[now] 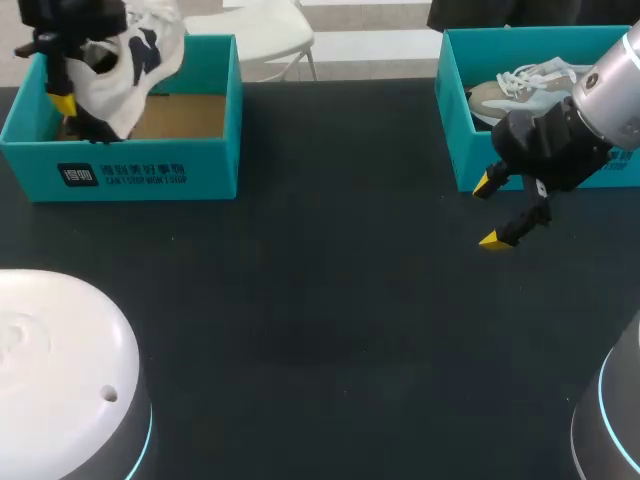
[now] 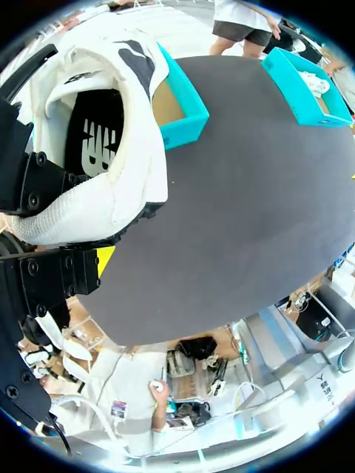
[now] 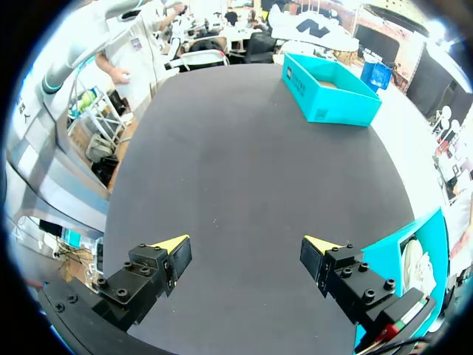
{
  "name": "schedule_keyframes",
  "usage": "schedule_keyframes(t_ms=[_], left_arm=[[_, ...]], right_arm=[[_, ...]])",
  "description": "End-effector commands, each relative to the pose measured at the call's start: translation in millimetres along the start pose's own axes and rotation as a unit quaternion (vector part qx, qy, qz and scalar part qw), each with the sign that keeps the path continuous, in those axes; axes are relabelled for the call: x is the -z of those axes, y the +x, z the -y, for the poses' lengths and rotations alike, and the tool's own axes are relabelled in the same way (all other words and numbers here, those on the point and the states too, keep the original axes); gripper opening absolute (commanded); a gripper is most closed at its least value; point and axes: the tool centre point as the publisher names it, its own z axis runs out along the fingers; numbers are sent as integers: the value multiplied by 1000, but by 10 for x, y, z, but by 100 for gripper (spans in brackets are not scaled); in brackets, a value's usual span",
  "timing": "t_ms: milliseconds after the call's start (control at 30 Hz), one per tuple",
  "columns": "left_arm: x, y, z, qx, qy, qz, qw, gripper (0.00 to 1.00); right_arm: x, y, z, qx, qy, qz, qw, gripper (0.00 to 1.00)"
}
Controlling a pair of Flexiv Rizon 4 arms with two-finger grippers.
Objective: Take the shoe out of the shoebox, open the shoe tongue, remove and reinsert the insole, then place the shoe into the shoebox
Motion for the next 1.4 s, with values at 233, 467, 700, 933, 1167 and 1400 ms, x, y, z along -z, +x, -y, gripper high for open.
schedule_keyframes(t_ms=[233, 467, 700, 933, 1167, 1400], left_arm=[[48, -44, -857, 7, 51, -3, 999, 0], [57, 24, -1267, 7, 60, -12, 998, 0], [61, 80, -1670, 19, 70, -4, 997, 0], [61, 80, -1670, 19, 70, -4, 997, 0], [61, 80, -1670, 19, 70, -4, 997, 0], [61, 80, -1670, 19, 70, -4, 997, 0]], right_arm=[[-10, 2, -4, -1, 2, 1, 1000, 100], [-10, 2, -4, -1, 2, 1, 1000, 100], [-10, 2, -4, -1, 2, 1, 1000, 100], [-10, 2, -4, -1, 2, 1, 1000, 100], [-10, 2, -4, -1, 2, 1, 1000, 100], [-10, 2, -4, -1, 2, 1, 1000, 100]])
